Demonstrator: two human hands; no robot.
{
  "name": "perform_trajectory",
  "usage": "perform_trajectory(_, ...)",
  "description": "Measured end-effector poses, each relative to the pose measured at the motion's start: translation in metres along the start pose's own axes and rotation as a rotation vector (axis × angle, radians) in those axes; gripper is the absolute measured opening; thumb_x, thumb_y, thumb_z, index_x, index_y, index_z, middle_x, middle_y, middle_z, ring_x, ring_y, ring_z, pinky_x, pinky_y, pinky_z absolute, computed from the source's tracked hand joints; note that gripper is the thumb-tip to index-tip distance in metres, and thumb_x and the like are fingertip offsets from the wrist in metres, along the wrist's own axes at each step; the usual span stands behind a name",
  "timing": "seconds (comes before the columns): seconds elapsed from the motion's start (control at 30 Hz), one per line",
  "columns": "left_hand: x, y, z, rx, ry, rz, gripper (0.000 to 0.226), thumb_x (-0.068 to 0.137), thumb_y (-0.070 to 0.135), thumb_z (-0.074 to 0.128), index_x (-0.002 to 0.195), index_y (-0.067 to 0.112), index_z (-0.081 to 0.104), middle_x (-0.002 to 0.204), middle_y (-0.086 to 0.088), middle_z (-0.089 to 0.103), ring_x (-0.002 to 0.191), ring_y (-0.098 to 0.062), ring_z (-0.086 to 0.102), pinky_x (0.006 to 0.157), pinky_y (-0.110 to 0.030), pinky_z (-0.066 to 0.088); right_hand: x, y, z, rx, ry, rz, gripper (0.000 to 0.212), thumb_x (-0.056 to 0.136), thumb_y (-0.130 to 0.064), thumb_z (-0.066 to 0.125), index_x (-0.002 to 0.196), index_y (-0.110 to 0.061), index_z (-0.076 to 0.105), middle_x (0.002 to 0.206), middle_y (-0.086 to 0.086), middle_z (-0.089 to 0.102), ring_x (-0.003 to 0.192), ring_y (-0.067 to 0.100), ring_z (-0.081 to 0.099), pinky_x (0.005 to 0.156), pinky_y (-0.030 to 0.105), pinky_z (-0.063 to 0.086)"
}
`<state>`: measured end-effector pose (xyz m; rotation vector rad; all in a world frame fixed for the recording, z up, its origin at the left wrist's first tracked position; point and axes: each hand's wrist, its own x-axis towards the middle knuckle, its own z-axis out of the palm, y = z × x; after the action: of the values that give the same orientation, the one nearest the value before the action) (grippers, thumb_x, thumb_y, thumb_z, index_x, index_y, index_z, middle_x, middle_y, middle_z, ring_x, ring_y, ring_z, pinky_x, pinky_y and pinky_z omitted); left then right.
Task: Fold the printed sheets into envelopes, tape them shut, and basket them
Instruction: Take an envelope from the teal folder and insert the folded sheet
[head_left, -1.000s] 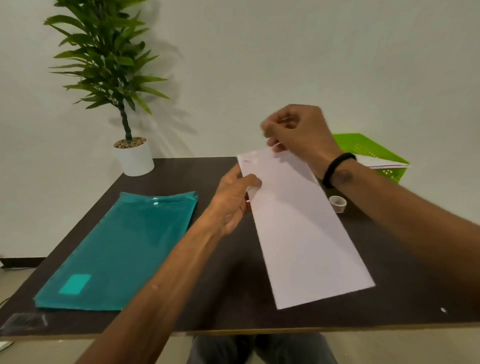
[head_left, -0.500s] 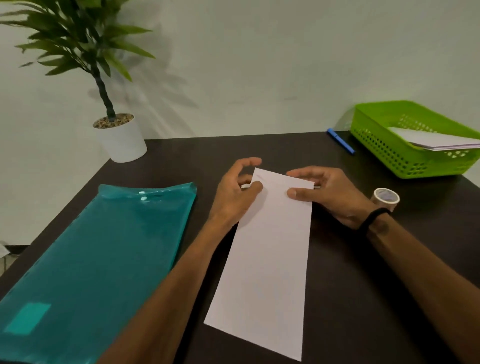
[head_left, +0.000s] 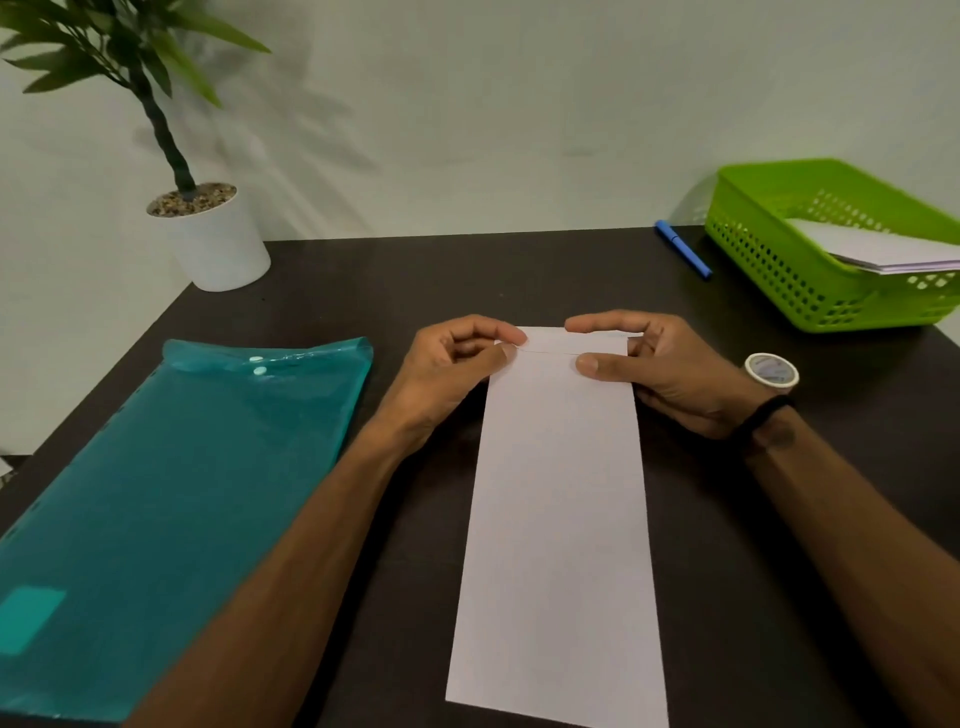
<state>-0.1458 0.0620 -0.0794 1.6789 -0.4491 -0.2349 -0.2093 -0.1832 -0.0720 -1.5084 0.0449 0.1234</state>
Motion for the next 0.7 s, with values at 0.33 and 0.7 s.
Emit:
perform_trajectory(0.33, -0.001, -0.013, 0.004, 0.737, 0.237, 0.474, 0.019, 0.096, 0.027, 0.071, 0.112, 0.02, 0.078, 0.123, 0.0, 0.068, 0.114, -0.016, 0.059, 0.101, -0.036, 0.053, -0.002, 0.0, 0.004, -0.016, -0.028, -0.022, 0.05, 0.085, 0.003, 0.077, 0.132, -0.013, 0.067, 0.115, 0.022, 0.075, 0.103, 0.04, 0.075, 0.088, 0.045, 0.063)
perform_trajectory(0.7, -0.007, 0.0, 0.008, 0.46, 0.277, 0.305, 0.014, 0.097, 0.023, 0.07, 0.11, 0.022, 0.074, 0.109, 0.01, 0.073, 0.101, -0.004, 0.066, 0.091, -0.019, 0.055, -0.001, 0.002, 0.005, -0.073, -0.045, -0.062, 0.05, 0.084, 0.004, 0.078, 0.13, -0.012, 0.067, 0.115, 0.02, 0.076, 0.104, 0.038, 0.075, 0.089, 0.046, 0.063)
